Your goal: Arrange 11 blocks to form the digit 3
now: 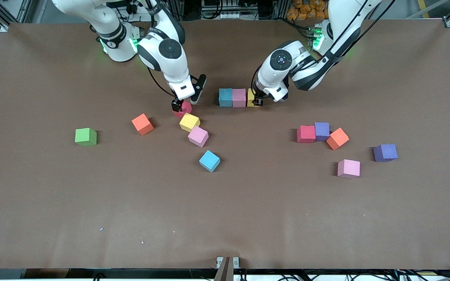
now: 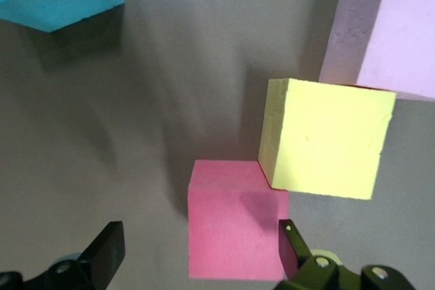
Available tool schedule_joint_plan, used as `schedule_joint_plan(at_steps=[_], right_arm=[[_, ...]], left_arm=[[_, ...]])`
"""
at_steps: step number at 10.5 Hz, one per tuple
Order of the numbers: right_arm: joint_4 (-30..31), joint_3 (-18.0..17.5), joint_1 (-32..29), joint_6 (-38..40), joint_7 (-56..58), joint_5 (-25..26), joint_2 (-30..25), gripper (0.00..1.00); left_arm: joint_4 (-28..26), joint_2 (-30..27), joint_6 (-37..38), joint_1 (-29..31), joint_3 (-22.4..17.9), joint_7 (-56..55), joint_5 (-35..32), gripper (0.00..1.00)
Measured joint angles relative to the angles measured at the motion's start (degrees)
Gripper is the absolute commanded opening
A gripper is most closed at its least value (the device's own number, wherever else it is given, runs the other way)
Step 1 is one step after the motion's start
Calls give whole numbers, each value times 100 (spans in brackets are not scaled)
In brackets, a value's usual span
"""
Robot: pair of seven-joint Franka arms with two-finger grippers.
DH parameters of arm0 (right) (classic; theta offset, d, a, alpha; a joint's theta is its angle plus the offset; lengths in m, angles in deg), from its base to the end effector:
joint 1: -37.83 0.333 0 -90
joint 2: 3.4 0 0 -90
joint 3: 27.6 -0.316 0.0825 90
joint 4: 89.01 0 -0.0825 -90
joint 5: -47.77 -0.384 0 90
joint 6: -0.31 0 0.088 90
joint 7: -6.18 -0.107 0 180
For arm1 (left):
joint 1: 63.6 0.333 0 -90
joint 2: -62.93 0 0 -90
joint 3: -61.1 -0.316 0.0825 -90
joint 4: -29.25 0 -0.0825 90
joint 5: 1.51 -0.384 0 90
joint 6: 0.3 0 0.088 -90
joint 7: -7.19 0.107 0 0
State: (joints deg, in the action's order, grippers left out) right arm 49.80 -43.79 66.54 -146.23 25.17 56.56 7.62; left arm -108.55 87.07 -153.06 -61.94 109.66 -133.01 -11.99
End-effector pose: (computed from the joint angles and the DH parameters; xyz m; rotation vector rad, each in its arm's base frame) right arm 0.3420 0.3483 0.2288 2.5244 1.8050 -0.0605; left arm 0.3203 -0.3796 0.2010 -2.2687 -2.1283 0.3576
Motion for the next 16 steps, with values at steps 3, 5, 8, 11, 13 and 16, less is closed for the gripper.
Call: schedule_joint_plan(at_steps=[3, 5, 8, 11, 13, 16], right_arm=[[2, 46, -109, -116, -6, -1, 157, 100], [6, 56, -113, -228, -29, -3, 266, 100], [10, 56, -113, -387, -44, -11, 426, 55], [7, 67, -147, -388, -71, -44, 441, 0], [-18, 69, -372, -265, -69, -56, 440, 0], [-99, 64, -413, 358, -73, -57, 323, 0]], left_arm=[[95, 63, 0, 0, -50, 0, -21, 0], [158, 125, 0, -3, -60, -30, -21, 0], [181, 152, 0, -43, -60, -49, -22, 9], [216, 198, 23, -43, -65, -63, -22, 100], [266, 299, 81, -46, -78, -68, -22, 100], [656, 350, 817, -43, -61, -170, -22, 100]])
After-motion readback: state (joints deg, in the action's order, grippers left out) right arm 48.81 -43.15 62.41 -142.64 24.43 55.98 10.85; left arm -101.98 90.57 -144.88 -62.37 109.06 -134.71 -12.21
